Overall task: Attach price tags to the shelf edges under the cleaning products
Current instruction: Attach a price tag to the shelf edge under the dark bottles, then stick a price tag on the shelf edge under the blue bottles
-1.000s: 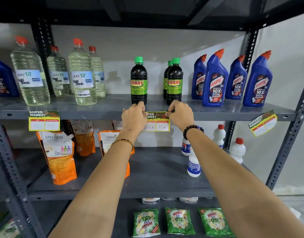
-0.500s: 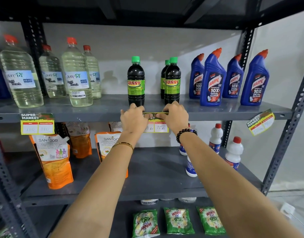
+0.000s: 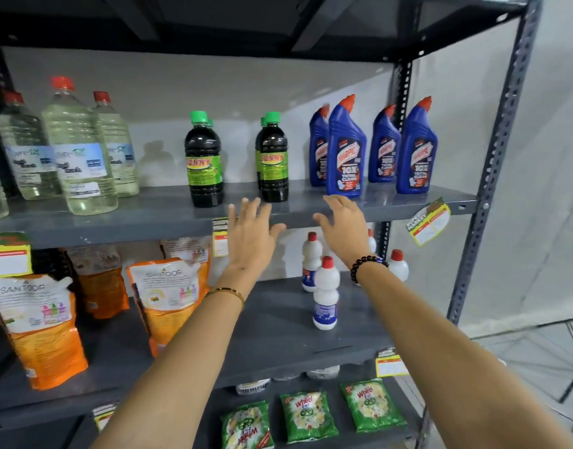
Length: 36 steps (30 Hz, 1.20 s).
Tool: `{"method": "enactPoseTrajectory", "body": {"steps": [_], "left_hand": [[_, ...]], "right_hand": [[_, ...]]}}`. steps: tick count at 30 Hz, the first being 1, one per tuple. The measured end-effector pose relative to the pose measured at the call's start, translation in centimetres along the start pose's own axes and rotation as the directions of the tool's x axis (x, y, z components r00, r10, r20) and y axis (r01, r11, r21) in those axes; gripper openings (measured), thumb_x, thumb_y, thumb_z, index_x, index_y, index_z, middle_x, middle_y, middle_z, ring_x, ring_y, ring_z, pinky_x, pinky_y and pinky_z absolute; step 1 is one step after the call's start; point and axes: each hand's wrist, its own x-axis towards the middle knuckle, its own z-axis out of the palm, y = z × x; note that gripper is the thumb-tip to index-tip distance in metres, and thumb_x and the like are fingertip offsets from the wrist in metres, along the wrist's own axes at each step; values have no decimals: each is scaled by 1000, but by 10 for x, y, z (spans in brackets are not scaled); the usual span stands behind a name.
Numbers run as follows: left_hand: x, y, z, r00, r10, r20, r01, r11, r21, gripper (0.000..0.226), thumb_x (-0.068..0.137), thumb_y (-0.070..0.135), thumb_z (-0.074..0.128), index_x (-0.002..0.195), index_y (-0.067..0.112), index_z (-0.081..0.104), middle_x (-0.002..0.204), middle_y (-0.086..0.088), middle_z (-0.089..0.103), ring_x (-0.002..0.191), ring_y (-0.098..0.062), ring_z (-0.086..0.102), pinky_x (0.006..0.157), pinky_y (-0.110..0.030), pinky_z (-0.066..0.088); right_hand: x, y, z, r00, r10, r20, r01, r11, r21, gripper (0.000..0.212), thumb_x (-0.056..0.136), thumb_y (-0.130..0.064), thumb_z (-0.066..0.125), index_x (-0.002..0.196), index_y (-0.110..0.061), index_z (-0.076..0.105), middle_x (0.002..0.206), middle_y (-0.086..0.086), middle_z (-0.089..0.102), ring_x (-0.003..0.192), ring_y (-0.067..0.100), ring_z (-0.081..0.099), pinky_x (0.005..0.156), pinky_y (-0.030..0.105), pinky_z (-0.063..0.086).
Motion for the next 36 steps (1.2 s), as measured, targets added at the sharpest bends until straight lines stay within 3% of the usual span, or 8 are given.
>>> {"method": "enactPoseTrajectory", "body": {"steps": [4, 10, 16, 20, 27, 31, 34, 36], "left_hand": [[7, 71, 32, 993, 91, 79, -87, 995, -54, 47, 93, 36, 53, 133, 11, 47, 147, -12, 41, 142, -30, 27, 120, -47, 12], [16, 169, 86, 979, 167, 114, -150, 978, -146, 37, 91, 32, 57, 122, 10, 58, 151, -14, 34, 144, -32, 21, 120, -45, 7], [32, 227, 118, 991, 66, 115, -49, 988, -148, 31, 92, 31, 57, 117, 14, 63, 156, -13, 24, 145, -33, 13, 121, -45, 5], [37, 248, 128, 995, -24, 92, 36, 991, -128, 25, 88, 30, 62, 107, 15, 69, 152, -12, 33, 144, -33, 17, 120, -49, 4], [41, 260, 130, 986, -159, 56, 166, 976, -143, 14, 87, 20, 63, 96, 13, 72, 145, -10, 44, 142, -29, 23, 121, -46, 3], [41, 261, 129, 985, -156, 76, 165, 976, -142, 14, 89, 21, 61, 95, 14, 71, 145, -10, 43, 143, -31, 21, 121, -47, 1], [42, 261, 125, 984, -143, 106, 158, 976, -148, 13, 89, 20, 60, 93, 15, 71, 144, -9, 45, 142, -33, 21, 120, -48, 1], [42, 260, 121, 986, -130, 104, 145, 977, -157, 12, 89, 20, 59, 92, 15, 70, 141, -8, 48, 141, -31, 25, 120, -48, 3]], "right_hand": [[0, 64, -40, 997, 23, -77, -32, 994, -108, 37, 91, -14, 51, 126, -1, 49, 132, 19, 53, 124, 36, 44, 108, 45, 33], [13, 158, -93, 996, 2, -88, -25, 967, -255, 36, 88, -4, 49, 124, 0, 49, 133, 20, 52, 124, 37, 43, 108, 46, 35], [35, 212, -124, 998, -48, 40, 58, 950, -307, 38, 91, -4, 48, 129, -6, 47, 141, 21, 43, 132, 38, 34, 111, 47, 30], [43, 229, -130, 992, -103, 73, 118, 962, -247, 34, 88, -1, 52, 121, -8, 55, 136, 20, 49, 125, 39, 41, 105, 47, 37], [60, 235, -124, 996, -67, 61, 72, 995, -75, 8, 85, -8, 58, 89, 0, 57, 108, 18, 60, 97, 35, 58, 76, 36, 49], [58, 241, -127, 990, -82, 113, 82, 997, 5, 9, 88, -10, 56, 85, -2, 55, 105, 15, 60, 93, 26, 57, 72, 33, 52], [52, 246, -128, 987, -91, 132, 85, 995, 48, 10, 87, -8, 57, 79, -2, 54, 103, 12, 62, 92, 24, 57, 67, 22, 42], [48, 248, -130, 986, -80, 146, 71, 995, 67, 15, 86, -7, 59, 73, -7, 52, 107, 13, 64, 97, 28, 59, 74, 23, 40]]}}
